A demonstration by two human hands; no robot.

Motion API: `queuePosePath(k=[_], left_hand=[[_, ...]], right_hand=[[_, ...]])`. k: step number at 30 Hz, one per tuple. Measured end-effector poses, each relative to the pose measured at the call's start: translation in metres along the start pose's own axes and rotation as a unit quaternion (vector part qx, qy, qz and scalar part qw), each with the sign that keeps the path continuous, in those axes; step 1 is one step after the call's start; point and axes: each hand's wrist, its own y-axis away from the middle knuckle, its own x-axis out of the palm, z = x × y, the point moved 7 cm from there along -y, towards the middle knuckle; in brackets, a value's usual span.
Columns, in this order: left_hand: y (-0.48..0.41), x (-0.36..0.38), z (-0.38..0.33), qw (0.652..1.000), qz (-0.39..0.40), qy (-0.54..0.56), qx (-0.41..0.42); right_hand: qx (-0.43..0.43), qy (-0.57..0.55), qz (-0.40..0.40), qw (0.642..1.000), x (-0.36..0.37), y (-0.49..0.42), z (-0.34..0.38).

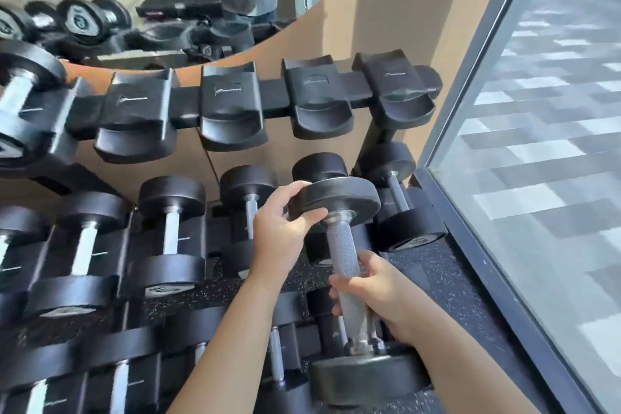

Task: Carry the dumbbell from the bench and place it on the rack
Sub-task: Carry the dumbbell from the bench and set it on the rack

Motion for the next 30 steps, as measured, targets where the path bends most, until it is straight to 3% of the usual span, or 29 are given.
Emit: queuePosePath(k=[13,19,30], left_hand=[[-0.102,0.066,0.015,0.987,0.157,0.038,-0.017],[-0.141,0.12,0.023,0.985,0.157,0.067,-0.035],[-0.227,0.206,0.044,0.995,0.06,0.01,-0.082]], right_hand=[[0.002,-0.063,-0.113,0.992,-0.047,-0.06,0.039],[-0.002,-0.073,-0.118,0.99,-0.103,-0.09,0.057],[-0.008,-0.043,-0.057,0.997,-0.217,-0.167,0.107]])
